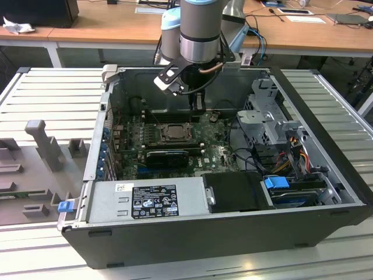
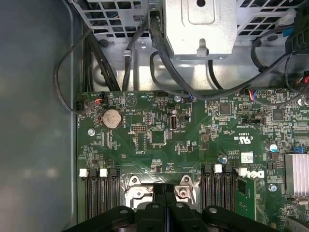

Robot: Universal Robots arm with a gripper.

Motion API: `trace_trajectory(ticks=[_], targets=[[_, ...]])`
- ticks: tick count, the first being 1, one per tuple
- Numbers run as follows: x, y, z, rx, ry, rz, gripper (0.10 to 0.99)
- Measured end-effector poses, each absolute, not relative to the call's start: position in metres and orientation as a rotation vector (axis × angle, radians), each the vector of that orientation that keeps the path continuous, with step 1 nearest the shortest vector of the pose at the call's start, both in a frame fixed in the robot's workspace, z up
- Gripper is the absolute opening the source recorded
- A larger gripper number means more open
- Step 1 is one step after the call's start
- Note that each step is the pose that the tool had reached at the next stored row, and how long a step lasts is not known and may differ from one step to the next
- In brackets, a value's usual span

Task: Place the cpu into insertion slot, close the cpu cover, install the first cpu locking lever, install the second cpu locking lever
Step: 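Close the cpu cover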

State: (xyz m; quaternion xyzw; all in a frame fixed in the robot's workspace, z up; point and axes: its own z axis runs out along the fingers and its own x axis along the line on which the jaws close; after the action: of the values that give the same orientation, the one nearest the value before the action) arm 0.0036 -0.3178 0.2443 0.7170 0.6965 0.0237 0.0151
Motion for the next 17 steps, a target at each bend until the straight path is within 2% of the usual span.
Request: trace_trajectory(ticks=[17], targets=[[-0.023,-0.317,0.221,2.213,2.188,0.072,0.106]])
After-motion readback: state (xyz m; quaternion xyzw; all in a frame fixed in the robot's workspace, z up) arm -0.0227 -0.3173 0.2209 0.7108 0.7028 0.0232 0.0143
